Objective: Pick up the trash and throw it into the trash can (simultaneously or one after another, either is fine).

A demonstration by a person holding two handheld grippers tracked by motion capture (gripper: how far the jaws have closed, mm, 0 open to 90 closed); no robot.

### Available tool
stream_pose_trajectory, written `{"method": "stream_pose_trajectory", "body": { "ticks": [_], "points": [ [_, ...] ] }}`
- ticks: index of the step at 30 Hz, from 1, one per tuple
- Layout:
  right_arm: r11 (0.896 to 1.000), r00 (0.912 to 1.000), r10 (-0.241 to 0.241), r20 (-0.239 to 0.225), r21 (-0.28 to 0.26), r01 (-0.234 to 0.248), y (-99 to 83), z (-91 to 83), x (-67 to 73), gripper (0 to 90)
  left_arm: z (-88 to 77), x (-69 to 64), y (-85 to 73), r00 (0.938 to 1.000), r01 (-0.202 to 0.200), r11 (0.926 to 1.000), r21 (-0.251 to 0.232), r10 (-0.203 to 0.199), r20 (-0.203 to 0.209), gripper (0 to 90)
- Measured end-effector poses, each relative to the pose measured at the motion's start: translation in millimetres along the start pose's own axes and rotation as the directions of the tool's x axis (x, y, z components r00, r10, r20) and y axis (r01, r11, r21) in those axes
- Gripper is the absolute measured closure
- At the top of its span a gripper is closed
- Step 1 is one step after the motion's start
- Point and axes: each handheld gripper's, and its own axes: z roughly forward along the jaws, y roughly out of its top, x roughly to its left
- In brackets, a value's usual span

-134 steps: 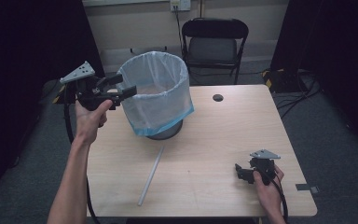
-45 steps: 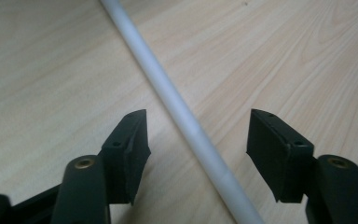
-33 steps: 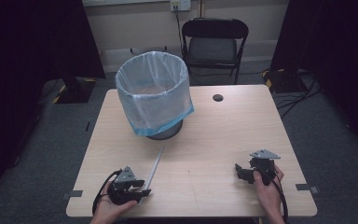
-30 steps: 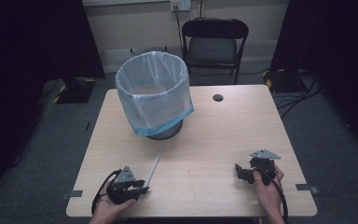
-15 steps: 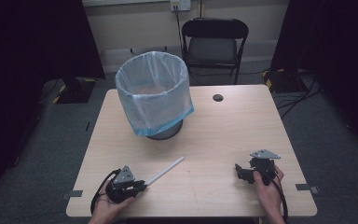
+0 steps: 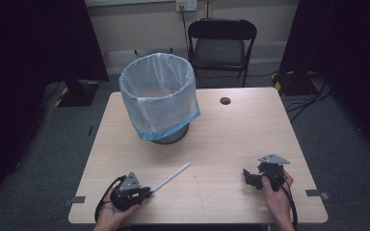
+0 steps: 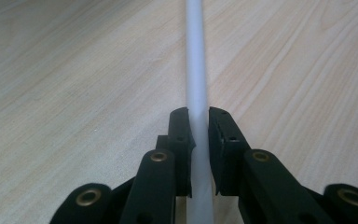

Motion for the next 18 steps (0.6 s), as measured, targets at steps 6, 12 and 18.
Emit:
{"method": "stream_pose_trajectory", "body": {
  "ticks": [6, 12, 18],
  "points": [
    [1.0, 1.0, 0.0, 0.0, 0.0, 0.0, 0.0, 0.0, 0.0, 12.4, -6.9, 4.6, -0.5, 0.9986, 0.046, 0.9976, -0.052, -0.045, 0.028, 80.2],
    [1.0, 1.0, 0.0, 0.0, 0.0, 0.0, 0.0, 0.0, 0.0, 12.4, -14.6, 6.9, 0.6, 0.9973, 0.062, 0.9938, -0.092, -0.058, 0.044, 80.2],
    [1.0, 1.0, 0.0, -0.001, 0.0, 0.0, 0.0, 0.0, 0.0, 12.4, -21.3, 6.5, 6.7, 0.9966, 0.069, 0.9889, -0.131, -0.062, 0.055, 80.2]
  ]
}}
